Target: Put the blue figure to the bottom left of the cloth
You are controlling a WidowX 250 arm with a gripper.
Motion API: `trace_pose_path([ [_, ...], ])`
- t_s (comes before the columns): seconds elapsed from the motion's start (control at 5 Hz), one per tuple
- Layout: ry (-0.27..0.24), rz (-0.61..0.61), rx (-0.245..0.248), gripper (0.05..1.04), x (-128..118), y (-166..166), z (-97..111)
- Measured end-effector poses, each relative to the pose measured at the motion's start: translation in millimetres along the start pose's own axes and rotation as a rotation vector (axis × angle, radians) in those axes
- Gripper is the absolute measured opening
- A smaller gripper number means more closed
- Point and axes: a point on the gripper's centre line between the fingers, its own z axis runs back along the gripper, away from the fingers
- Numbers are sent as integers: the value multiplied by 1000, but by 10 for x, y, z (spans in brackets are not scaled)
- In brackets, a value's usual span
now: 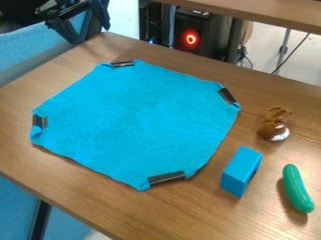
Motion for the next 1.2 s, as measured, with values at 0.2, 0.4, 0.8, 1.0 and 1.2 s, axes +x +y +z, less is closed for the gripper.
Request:
trace_pose_path([
  [0.2,37,18,2,999,-46,58,-126],
  [0.4,92,46,-52,999,-251,-52,-233],
  [0.8,219,-165,-146,999,-653,-522,-312],
  [1.0,277,-357,-103,999,-953,-783,-477],
  [1.2,291,-526,-20,999,-1392,-1091,-510],
])
